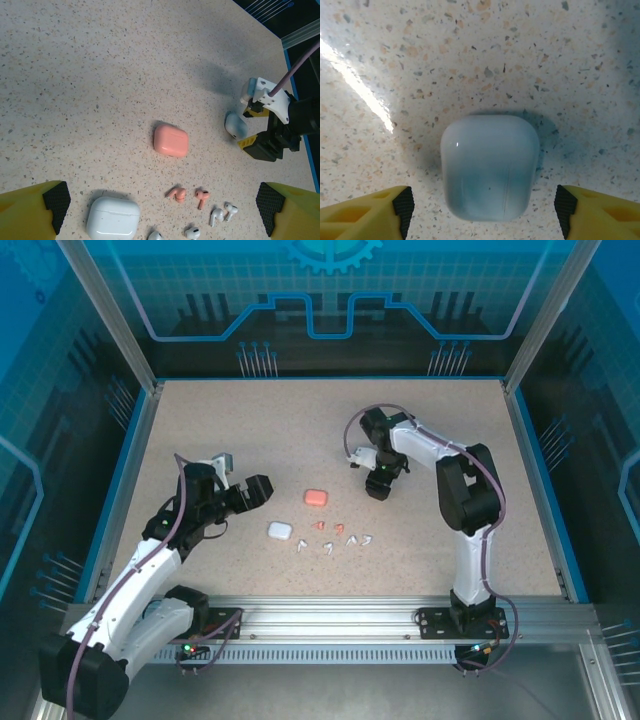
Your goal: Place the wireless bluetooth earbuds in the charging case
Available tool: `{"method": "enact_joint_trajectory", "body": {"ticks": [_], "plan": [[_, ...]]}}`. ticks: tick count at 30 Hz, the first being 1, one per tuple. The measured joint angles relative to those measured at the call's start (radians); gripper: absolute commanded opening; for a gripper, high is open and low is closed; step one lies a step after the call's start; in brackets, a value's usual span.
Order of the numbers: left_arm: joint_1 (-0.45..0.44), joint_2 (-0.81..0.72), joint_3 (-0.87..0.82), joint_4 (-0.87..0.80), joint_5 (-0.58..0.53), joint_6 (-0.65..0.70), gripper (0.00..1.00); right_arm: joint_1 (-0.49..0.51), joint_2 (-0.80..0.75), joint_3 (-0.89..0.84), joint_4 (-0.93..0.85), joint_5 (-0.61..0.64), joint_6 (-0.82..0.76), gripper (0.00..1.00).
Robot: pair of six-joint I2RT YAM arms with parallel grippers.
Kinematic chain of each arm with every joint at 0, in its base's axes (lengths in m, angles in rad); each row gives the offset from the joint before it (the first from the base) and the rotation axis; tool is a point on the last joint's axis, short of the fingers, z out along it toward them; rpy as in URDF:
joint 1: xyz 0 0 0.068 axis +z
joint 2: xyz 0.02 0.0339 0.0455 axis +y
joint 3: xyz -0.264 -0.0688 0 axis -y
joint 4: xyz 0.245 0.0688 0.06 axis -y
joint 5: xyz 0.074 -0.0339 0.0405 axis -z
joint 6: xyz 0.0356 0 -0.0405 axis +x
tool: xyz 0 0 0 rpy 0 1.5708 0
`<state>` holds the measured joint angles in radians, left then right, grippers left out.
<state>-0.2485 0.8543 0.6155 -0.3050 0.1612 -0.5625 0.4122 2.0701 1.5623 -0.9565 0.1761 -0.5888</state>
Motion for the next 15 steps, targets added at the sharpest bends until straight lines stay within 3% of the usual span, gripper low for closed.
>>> {"method": "enact_joint_trajectory", "body": {"ticks": [15], "plan": [[-0.002, 0.0, 0.001, -0.005, -0.01, 0.0, 0.99, -0.001, 0.07, 0.037, -0.019, -0.012, -0.007, 0.58]]}}
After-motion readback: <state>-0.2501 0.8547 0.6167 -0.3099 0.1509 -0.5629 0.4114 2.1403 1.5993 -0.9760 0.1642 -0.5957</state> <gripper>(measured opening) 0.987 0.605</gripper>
